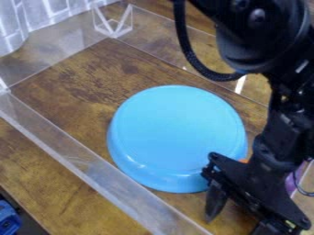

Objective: Move the carrot to the left side

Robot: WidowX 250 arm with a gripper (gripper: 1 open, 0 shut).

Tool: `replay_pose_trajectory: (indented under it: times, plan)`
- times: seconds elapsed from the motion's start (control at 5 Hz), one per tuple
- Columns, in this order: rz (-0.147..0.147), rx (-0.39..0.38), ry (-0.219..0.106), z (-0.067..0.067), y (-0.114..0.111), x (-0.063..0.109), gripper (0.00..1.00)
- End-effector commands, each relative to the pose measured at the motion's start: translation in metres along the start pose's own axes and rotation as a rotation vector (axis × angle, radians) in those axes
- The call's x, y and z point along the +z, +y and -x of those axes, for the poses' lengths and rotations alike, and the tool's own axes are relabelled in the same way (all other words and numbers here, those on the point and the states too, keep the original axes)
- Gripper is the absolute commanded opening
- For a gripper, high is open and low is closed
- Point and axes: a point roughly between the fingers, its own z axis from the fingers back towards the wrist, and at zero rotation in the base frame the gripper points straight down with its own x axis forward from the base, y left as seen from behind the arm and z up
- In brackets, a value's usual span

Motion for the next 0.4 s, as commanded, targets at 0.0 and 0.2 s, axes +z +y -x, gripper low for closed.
replay_pose_trajectory:
  times: [0.0,0.2]
  plan:
    - [0.020,-0.023,-0.052,-0.0102,0.0008,0.0141,0.00]
    - [0.024,-0.014,-0.052,-0.0122,0.0033,0.0134,0.00]
